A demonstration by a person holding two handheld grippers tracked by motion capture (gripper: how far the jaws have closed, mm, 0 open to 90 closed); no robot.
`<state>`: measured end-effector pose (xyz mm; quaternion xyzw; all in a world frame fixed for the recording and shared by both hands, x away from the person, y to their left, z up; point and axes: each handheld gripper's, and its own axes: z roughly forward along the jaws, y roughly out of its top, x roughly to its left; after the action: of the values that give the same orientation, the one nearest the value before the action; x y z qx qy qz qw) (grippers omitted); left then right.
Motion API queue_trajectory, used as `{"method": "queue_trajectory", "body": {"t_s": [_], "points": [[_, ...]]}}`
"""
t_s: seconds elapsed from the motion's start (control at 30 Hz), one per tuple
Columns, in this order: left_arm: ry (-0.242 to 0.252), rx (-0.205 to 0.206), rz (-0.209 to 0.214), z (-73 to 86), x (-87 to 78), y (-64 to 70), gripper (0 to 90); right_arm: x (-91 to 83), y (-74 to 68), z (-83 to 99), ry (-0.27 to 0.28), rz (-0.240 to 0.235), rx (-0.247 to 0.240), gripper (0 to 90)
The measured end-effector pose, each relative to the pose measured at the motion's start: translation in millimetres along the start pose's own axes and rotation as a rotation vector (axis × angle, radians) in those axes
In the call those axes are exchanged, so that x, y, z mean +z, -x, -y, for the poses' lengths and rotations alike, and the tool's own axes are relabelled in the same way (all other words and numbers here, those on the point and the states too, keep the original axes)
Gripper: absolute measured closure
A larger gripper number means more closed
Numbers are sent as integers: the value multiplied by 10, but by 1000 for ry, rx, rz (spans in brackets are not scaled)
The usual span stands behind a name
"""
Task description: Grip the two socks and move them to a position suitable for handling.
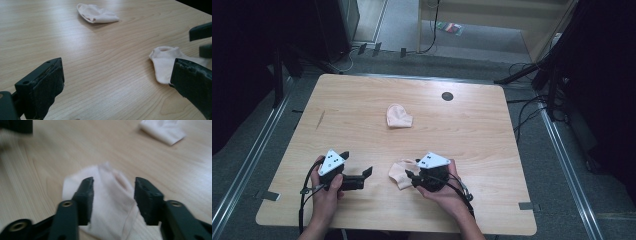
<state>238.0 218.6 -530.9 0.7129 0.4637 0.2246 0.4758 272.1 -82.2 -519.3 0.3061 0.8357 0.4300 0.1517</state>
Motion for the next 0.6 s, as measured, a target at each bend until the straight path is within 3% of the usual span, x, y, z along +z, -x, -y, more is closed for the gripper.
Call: {"method": "queue_trajectory", "body": {"t_s": [0.07, 0.1, 0.13, 0.23, 0.33, 0.4, 0.43, 0.47, 0.5, 0.53, 0.6], "points": [[-7, -7, -11, 1, 6, -18, 0, -4, -30, -133, 18, -7, 97, 657], [-7, -7, -11, 1, 6, -18, 0, -4, -30, -133, 18, -7, 97, 657], [-12, -6, -12, 6, 4, -22, 0, 112, -104, -221, -14, 20, 106, 697], [-11, -10, -17, 17, 0, -17, 0, 312, -155, -293, -47, 25, 82, 712], [-14, -7, -13, 23, 7, -19, 0, 490, -164, -340, -74, 30, 110, 650], [-16, -10, -12, 24, 10, -19, 0, 547, -173, -344, -91, 44, 101, 646], [-16, -11, -12, 26, 15, -21, 0, 636, -188, -324, -122, 74, 75, 723], [-21, -13, -12, 30, 23, -28, 0, 659, -187, -308, -129, 66, 73, 802], [-21, -13, -12, 30, 23, -28, 0, 659, -187, -308, -129, 66, 73, 802], [-24, -15, -10, 31, 25, -31, 0, 651, -188, -288, -108, 62, 64, 891], [-26, -21, -4, 32, 32, -41, 0, 594, -162, -292, -73, 25, 77, 900]]}}
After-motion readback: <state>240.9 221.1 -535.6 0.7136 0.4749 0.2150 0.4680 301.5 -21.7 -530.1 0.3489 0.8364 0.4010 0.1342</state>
